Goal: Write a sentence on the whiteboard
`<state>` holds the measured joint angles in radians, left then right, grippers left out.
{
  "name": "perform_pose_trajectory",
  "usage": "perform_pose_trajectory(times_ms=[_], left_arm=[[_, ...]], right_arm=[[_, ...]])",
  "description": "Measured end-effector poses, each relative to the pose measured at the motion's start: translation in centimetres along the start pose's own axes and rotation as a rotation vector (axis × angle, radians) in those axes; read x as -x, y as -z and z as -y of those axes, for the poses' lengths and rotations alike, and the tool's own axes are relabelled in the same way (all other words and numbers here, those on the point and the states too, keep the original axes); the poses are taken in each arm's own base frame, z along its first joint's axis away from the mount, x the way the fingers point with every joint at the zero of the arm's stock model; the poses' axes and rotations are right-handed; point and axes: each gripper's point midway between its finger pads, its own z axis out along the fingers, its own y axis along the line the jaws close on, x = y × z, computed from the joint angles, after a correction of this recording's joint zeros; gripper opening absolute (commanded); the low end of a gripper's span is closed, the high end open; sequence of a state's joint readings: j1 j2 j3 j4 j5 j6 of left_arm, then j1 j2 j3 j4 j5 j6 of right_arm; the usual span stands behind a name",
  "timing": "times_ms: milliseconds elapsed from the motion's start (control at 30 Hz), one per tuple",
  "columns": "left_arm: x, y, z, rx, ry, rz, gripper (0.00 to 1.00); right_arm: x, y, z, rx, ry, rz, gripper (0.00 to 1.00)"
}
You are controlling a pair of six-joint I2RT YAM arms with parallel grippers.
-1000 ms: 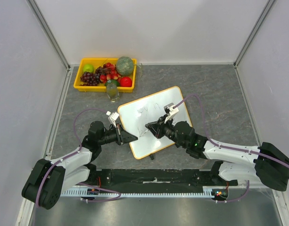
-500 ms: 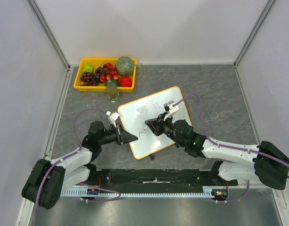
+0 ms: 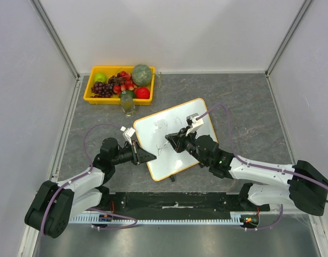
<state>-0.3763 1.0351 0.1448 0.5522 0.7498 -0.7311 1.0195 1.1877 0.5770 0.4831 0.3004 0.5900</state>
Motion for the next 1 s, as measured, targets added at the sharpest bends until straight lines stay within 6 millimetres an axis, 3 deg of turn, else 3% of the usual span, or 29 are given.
perform_pose_trajectory(times_ms=[833, 1000], left_arm=[[0.0, 0.0, 0.0, 0.001, 0.002, 0.000, 0.02], [0.0, 0.0, -0.1, 0.003, 0.002, 0.000, 0.02]], right_arm=[[-0.1, 0.8, 0.6, -0.006, 0.023, -0.003, 0.00], [-0.9, 1.0, 0.3, 0.023, 0.025, -0.028, 0.00]])
